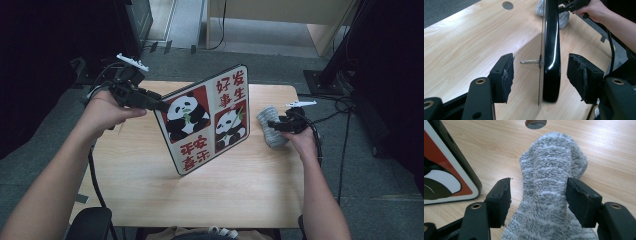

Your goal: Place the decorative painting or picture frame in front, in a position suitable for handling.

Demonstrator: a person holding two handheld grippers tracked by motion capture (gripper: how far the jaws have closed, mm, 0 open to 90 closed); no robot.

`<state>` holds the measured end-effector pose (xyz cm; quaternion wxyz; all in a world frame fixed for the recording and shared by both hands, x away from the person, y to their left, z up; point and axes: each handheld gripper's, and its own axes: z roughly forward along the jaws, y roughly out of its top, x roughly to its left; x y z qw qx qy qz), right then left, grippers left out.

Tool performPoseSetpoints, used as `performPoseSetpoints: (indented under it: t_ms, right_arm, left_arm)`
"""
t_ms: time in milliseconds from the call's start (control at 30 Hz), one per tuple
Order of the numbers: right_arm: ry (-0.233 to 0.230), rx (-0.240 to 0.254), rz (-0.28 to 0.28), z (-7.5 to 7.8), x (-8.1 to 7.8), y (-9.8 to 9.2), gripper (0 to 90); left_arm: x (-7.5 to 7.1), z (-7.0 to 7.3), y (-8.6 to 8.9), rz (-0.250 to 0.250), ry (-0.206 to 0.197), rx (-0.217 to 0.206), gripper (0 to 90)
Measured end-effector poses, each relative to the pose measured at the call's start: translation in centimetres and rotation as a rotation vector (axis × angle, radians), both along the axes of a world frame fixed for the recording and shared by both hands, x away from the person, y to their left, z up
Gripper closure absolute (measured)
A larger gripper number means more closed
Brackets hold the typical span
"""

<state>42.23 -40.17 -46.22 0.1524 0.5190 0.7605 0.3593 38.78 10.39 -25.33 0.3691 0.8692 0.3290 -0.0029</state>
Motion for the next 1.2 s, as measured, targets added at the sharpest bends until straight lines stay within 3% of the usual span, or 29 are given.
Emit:
performPoseSetpoints:
  t_ms: [200, 300, 400, 667, 867, 1200]
  right_arm:
    - [-0.001, -0.026, -0.025, -0.8, 0.9, 0.1, 37.6]
    - [0.025, -0.021, -0.038, -1.4, 1.3, -0.1, 37.8]
    - [0.051, -0.008, -0.049, -2.1, 1.5, -0.1, 38.4]
    - [0.075, -0.050, -0.031, -3.3, 2.0, 0.4, 43.7]
    - [0.070, -0.064, -0.043, -3.6, 2.3, 0.5, 52.2]
    - [0.088, -0.038, -0.064, -3.3, 2.3, -0.2, 65.5]
  left_arm:
    - [-1.2, -0.6, 1.0, 0.010, -0.017, -0.015, 38.0]
    - [-1.8, -1.0, 1.7, 0.016, -0.020, -0.045, 37.6]
    - [-2.2, -1.5, 2.0, 0.014, -0.023, -0.049, 37.3]
    - [-2.9, -2.9, 2.4, 0.022, -0.022, -0.064, 35.5]
    - [-3.1, -3.5, 2.4, 0.023, -0.025, -0.071, 35.2]
    - [-3.1, -4.7, 1.8, 0.018, -0.011, -0.080, 34.7]
